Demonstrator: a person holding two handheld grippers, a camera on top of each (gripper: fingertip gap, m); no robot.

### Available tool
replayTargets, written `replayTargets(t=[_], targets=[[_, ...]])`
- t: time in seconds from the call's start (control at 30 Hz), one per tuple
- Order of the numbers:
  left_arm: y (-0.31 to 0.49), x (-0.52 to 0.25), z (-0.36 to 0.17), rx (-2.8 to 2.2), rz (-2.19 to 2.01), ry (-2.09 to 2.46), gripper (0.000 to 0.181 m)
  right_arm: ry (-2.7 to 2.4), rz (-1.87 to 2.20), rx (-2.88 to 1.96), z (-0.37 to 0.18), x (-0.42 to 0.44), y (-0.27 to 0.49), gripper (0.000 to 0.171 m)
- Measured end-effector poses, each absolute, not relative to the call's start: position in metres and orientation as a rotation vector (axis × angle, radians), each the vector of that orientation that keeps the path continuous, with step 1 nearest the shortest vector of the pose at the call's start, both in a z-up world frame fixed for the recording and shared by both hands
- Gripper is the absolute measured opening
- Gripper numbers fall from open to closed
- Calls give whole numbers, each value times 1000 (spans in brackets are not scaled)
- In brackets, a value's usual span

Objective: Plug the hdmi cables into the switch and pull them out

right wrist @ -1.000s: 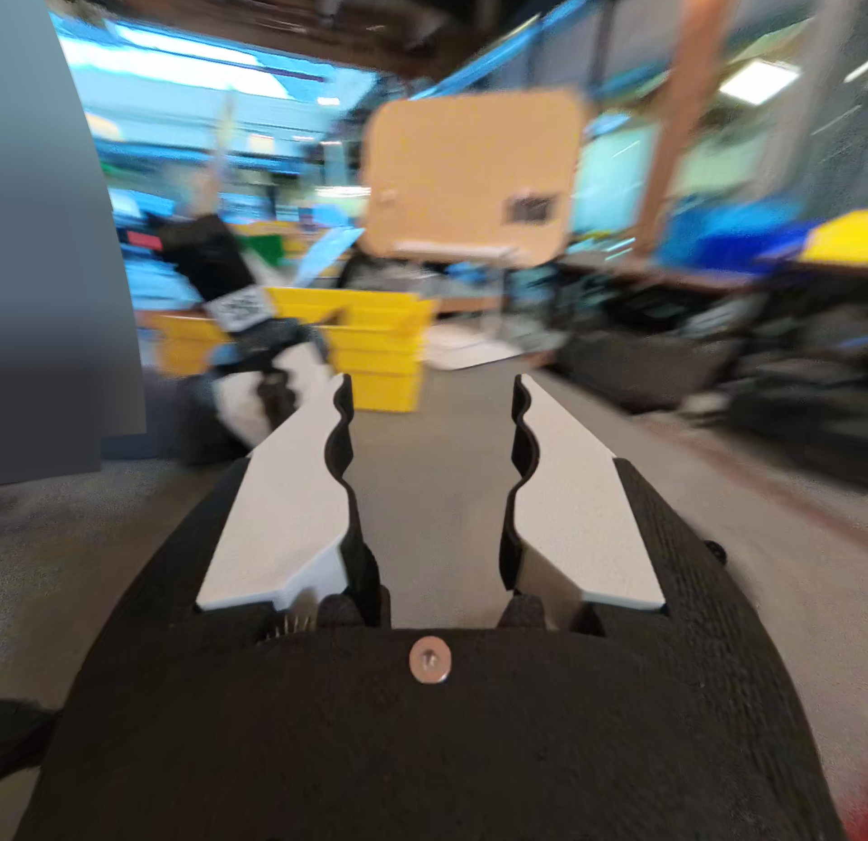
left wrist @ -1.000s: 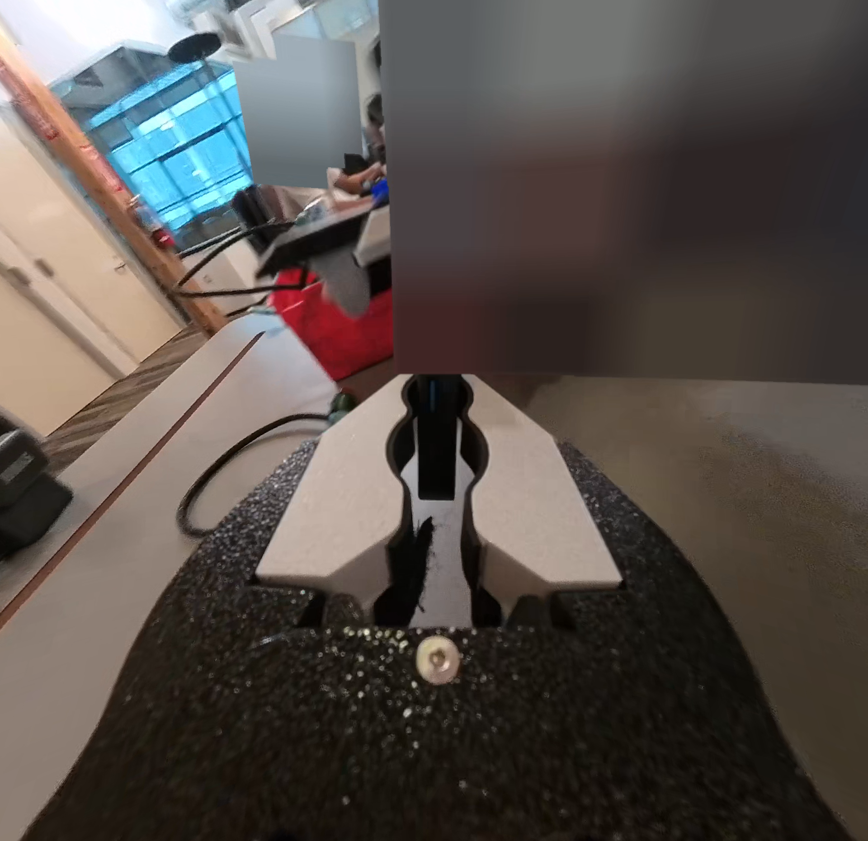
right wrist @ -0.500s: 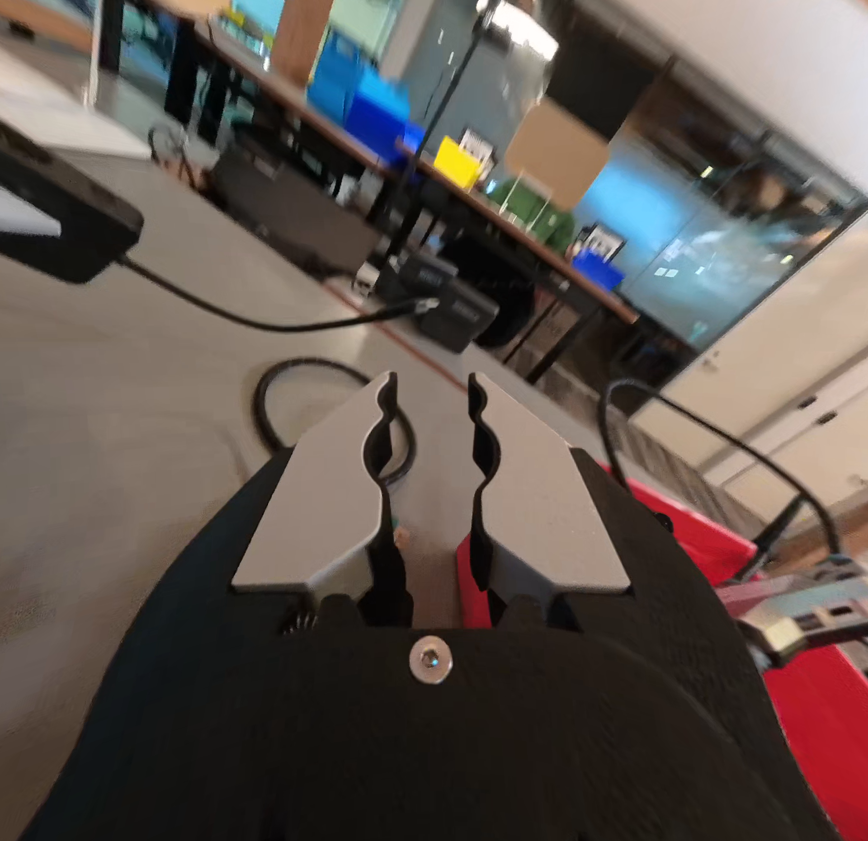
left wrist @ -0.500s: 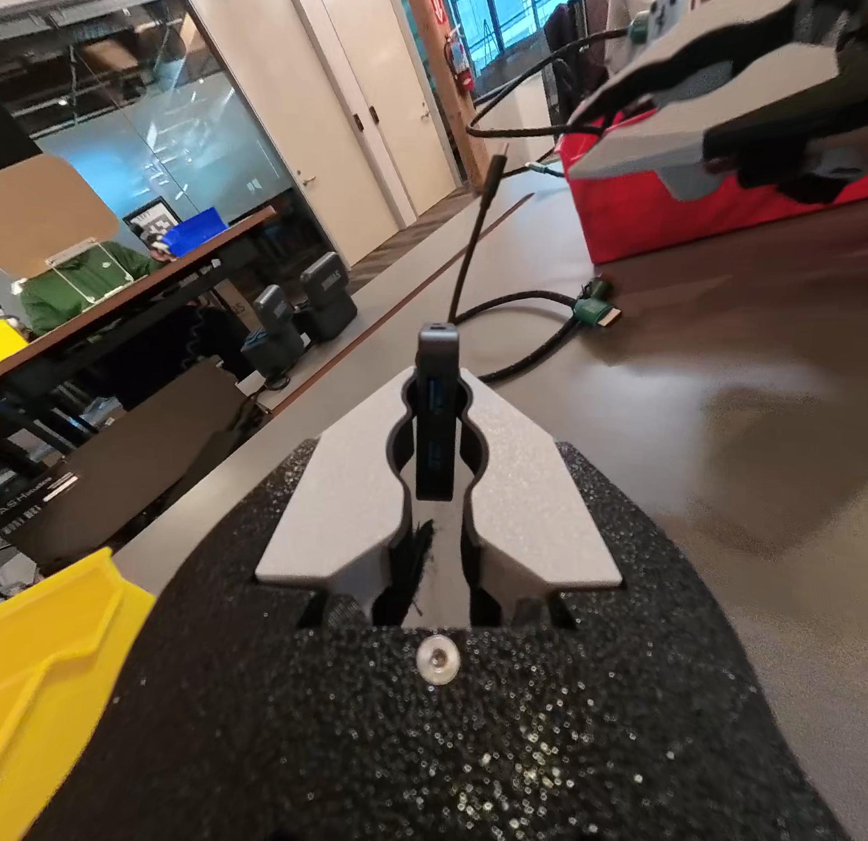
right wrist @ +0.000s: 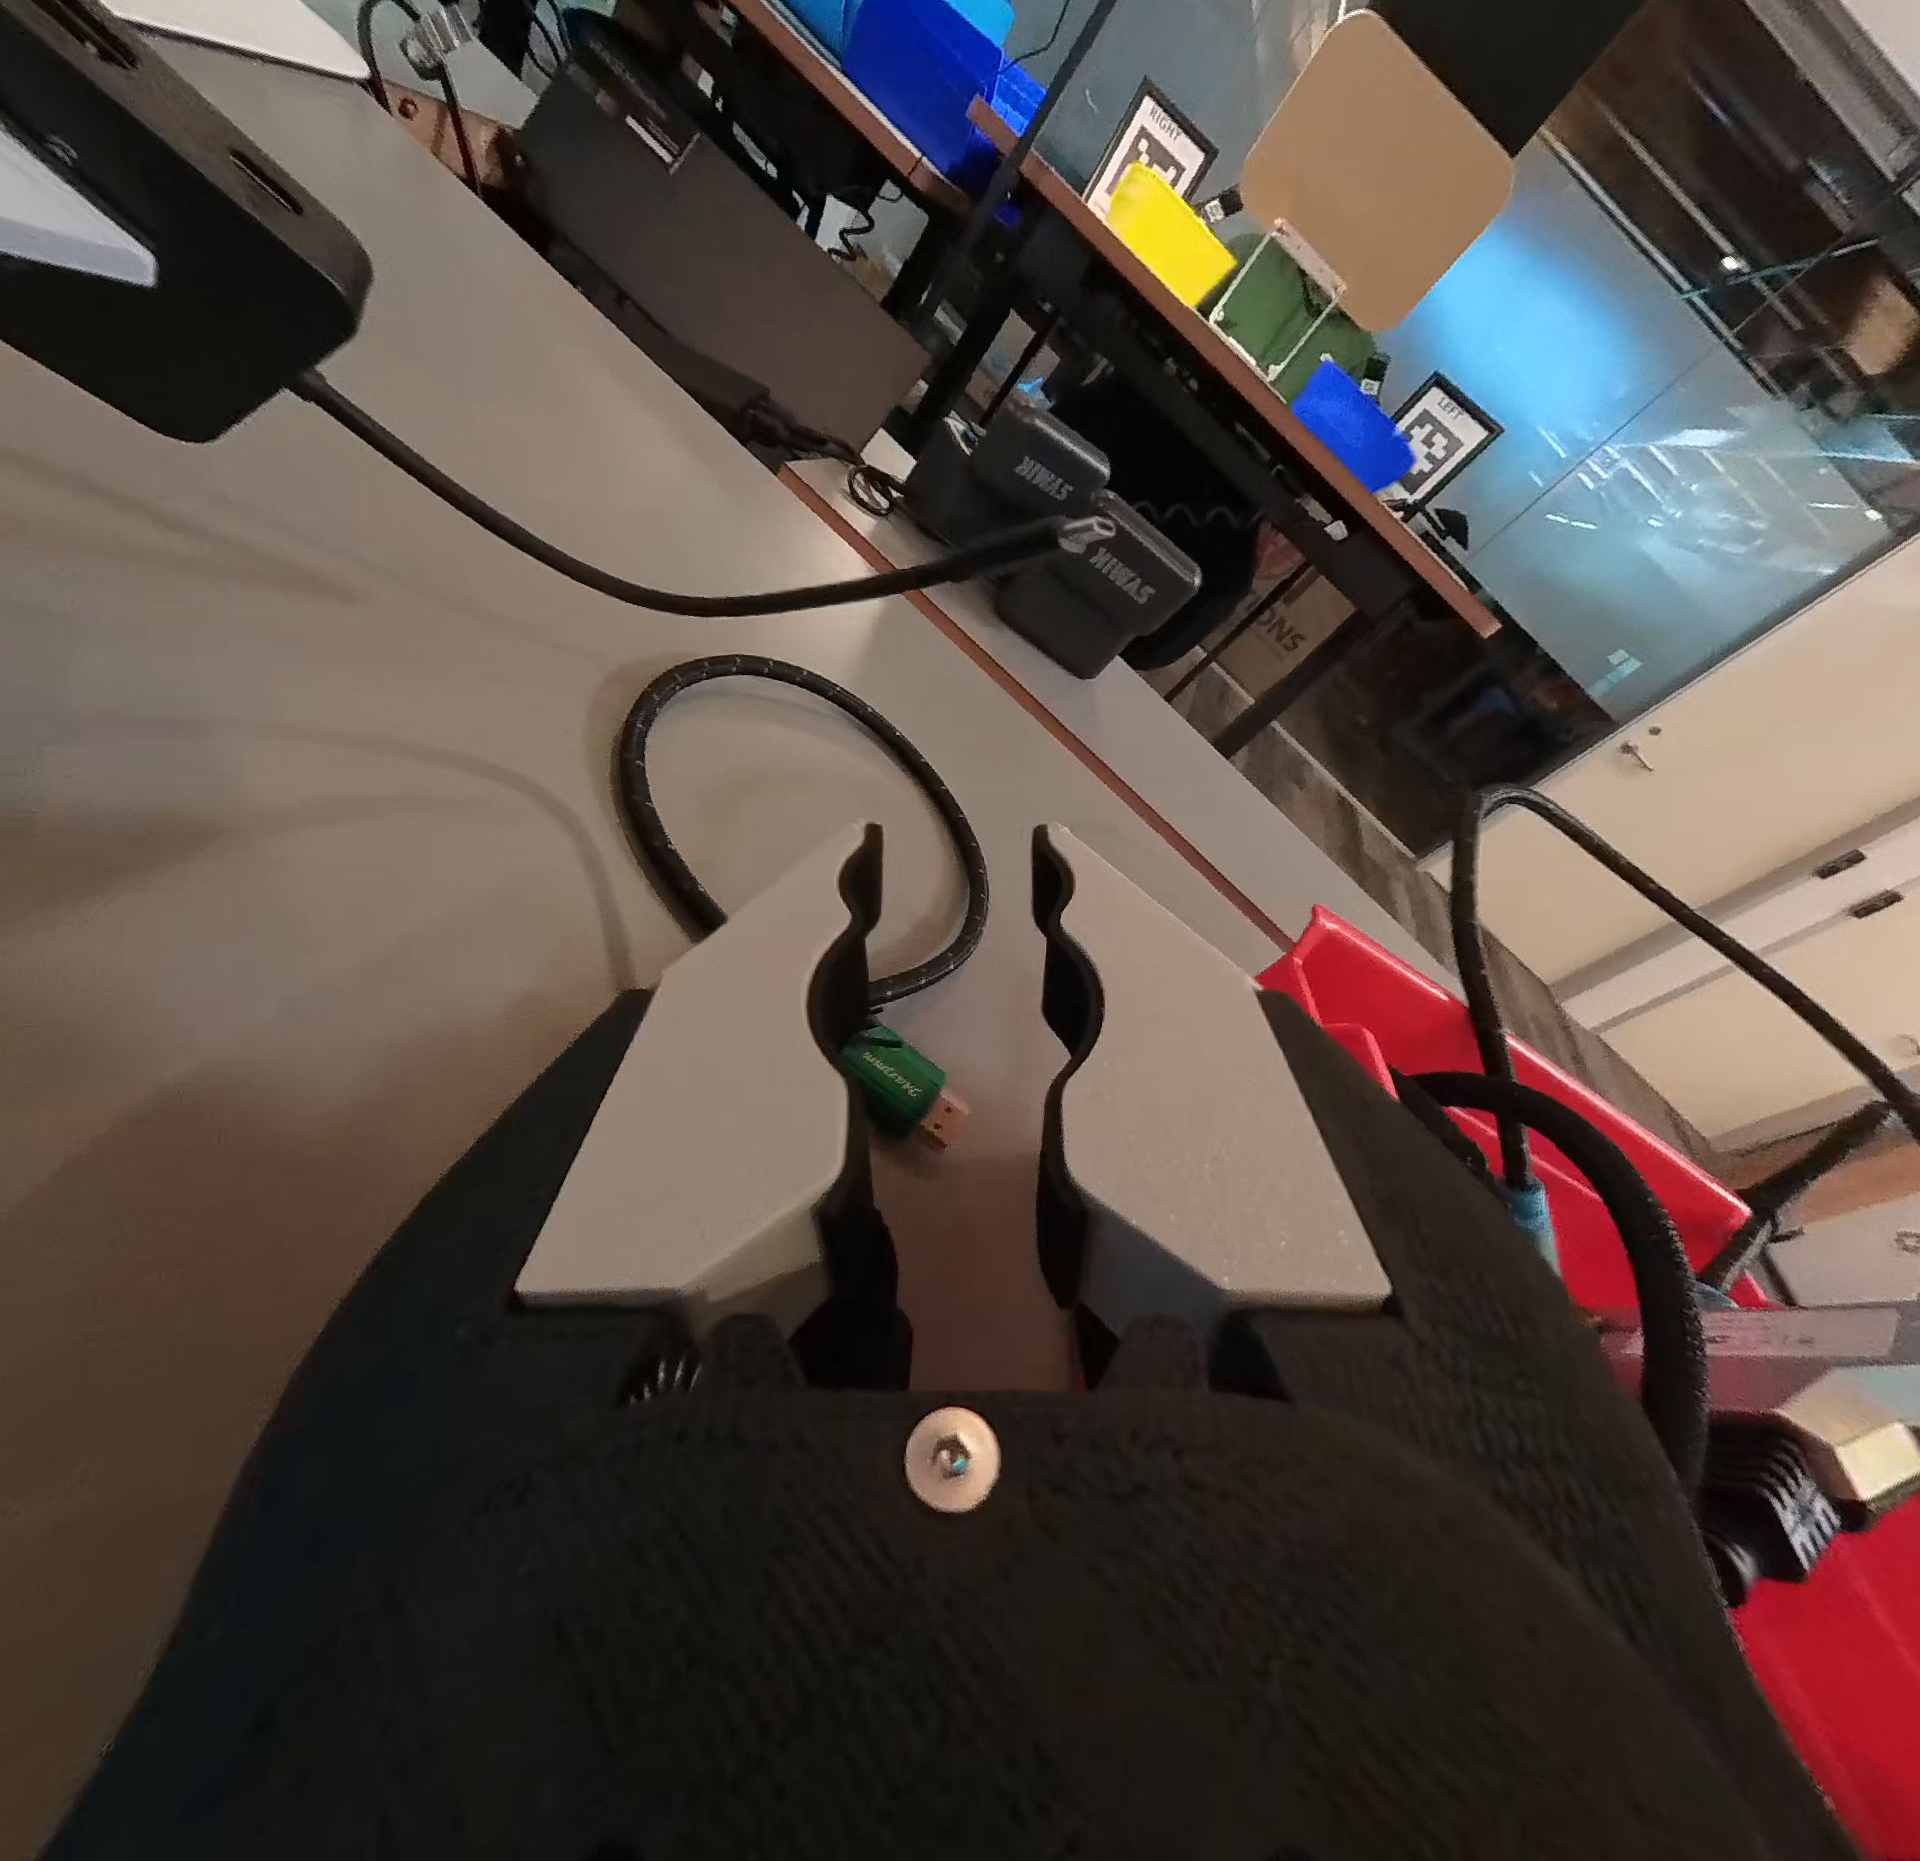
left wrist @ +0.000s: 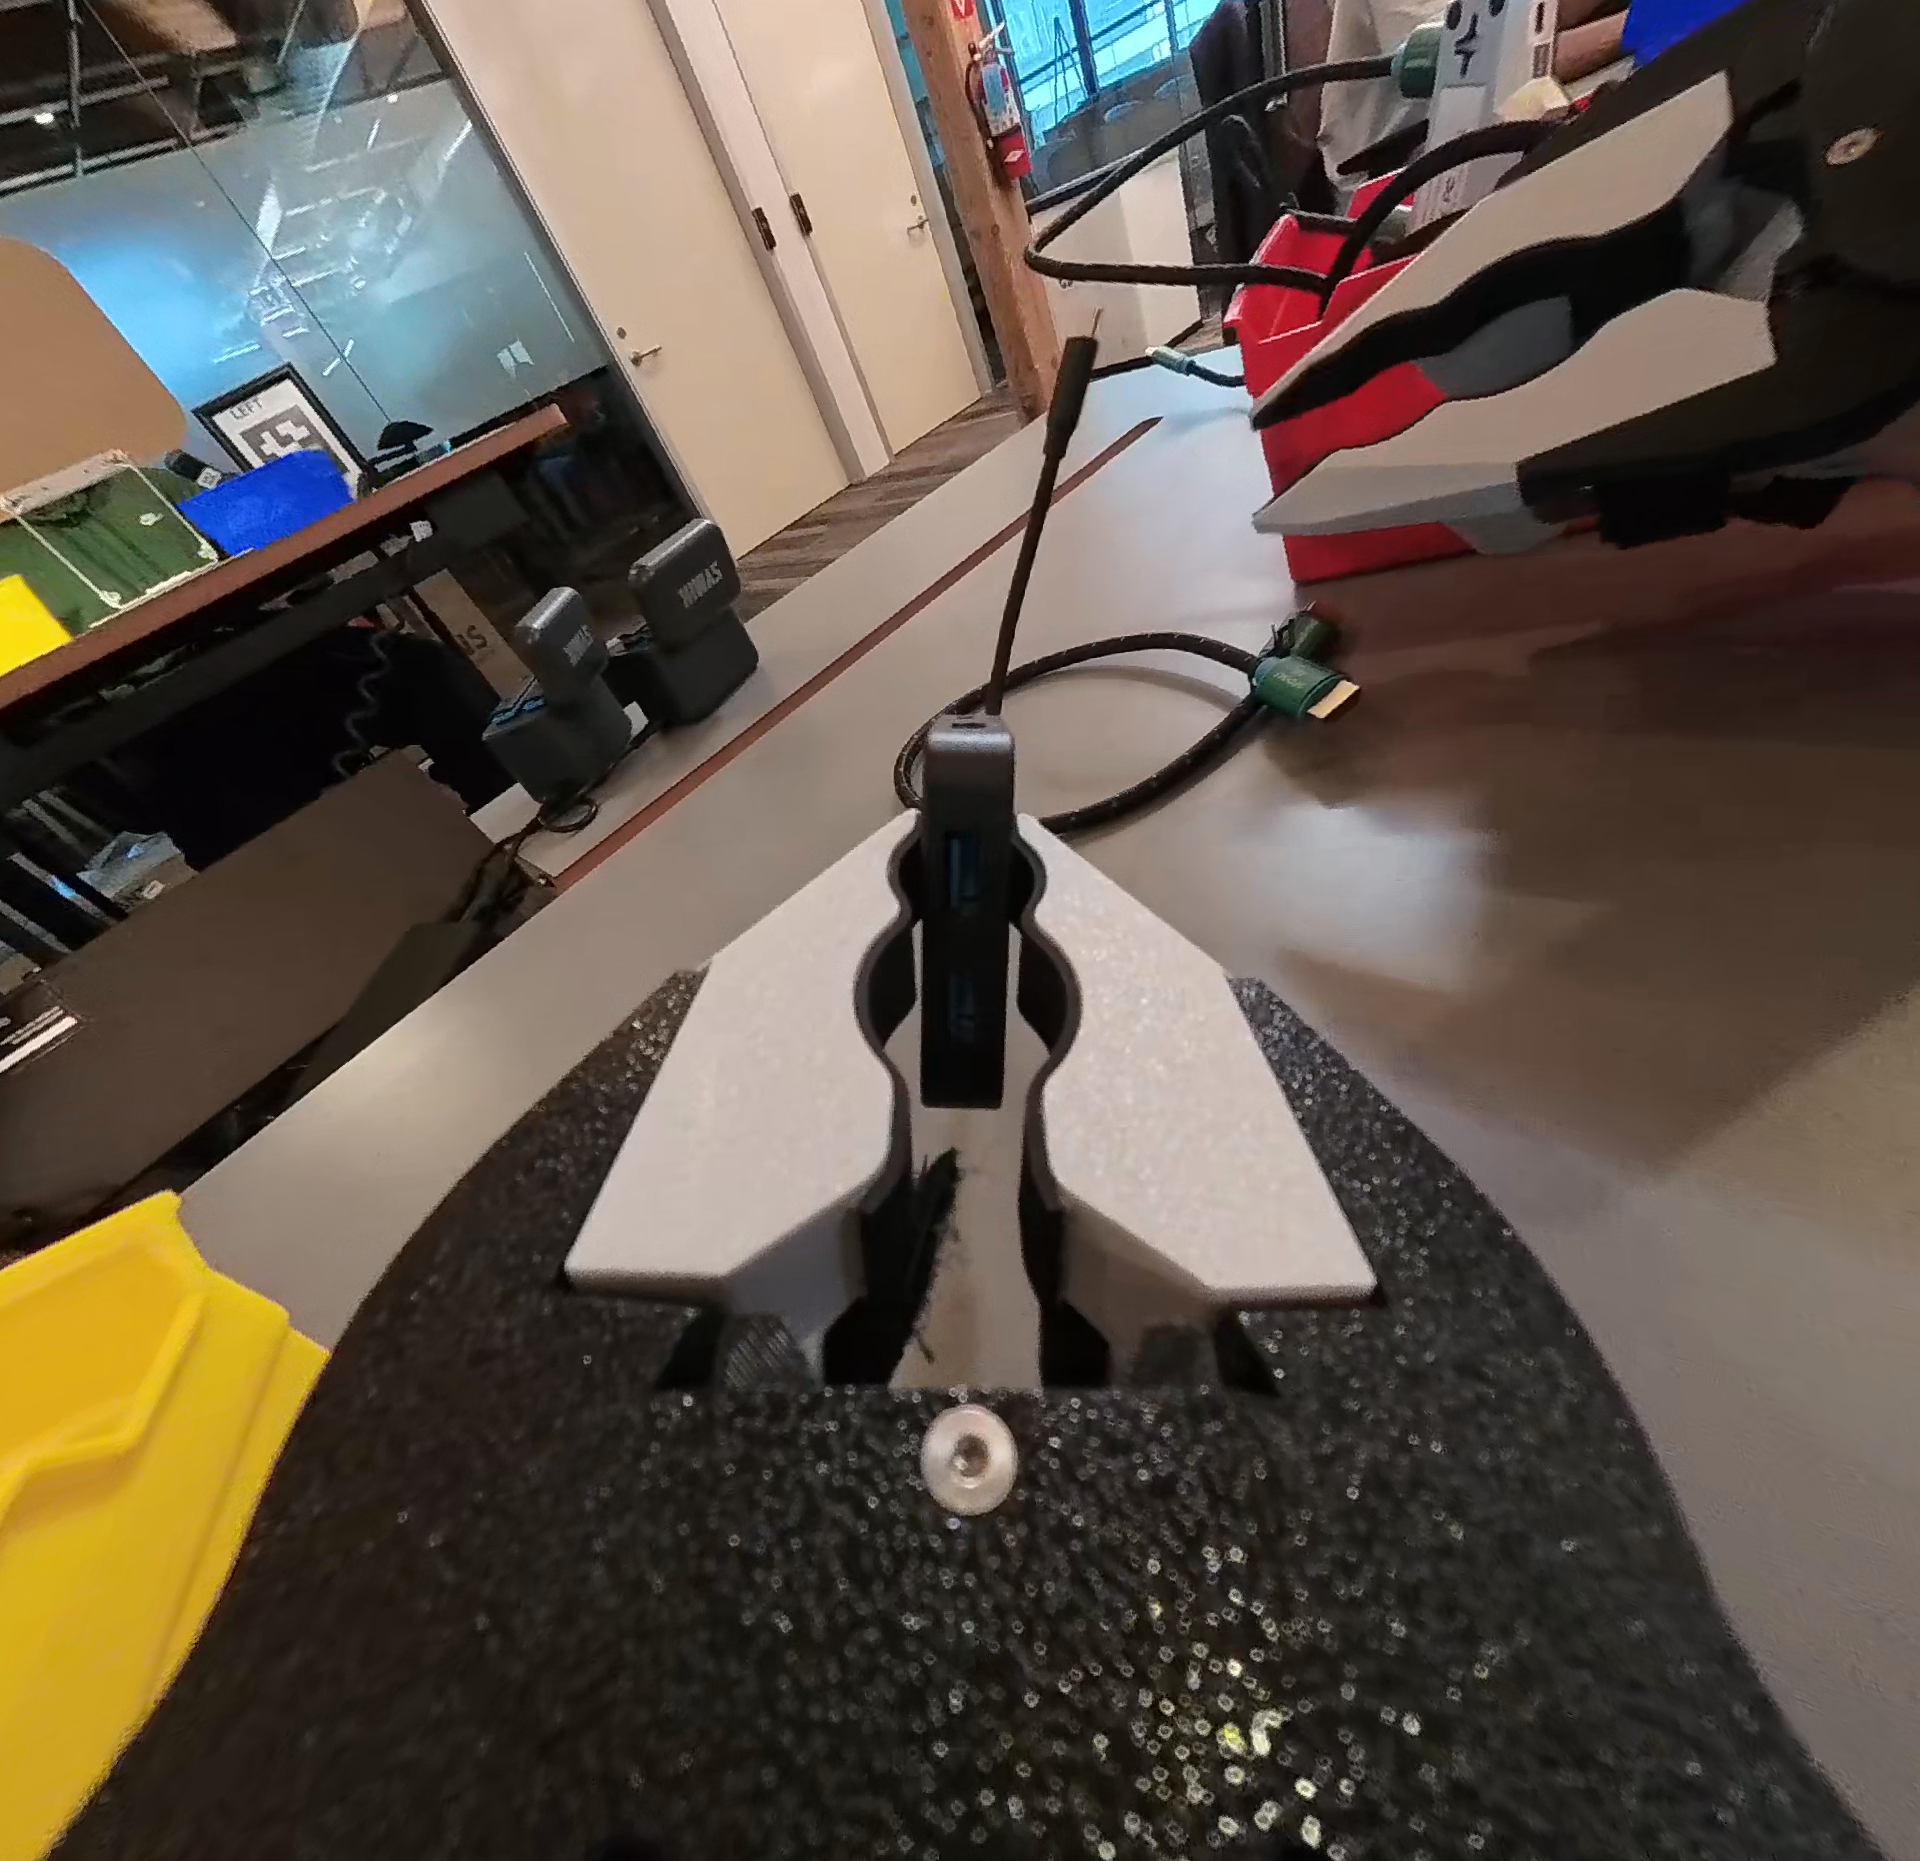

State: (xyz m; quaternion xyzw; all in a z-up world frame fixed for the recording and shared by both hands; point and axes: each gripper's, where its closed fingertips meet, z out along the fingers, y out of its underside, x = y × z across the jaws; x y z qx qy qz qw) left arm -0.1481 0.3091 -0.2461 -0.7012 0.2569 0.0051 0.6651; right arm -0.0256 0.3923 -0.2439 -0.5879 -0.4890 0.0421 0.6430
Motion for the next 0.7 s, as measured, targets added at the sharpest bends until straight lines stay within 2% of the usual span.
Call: replayTargets(t=[0.2,0.43,0.53,0.7], targets=[[309,-144,-248,-1589,1,602,10,-1128,9,-1369,-251,-18,401,27],[309,-143,-250,-1595,8,617,10,-1318,-147,-1523,-294,-9,409,26],[309,-142,-251,-1598,6,620,11,-1471,-172,-1505,-306,-11,402,30],[309,-141,-252,-1596,4,632,10,-1612,-232,-1360,-312,-18,394,25]])
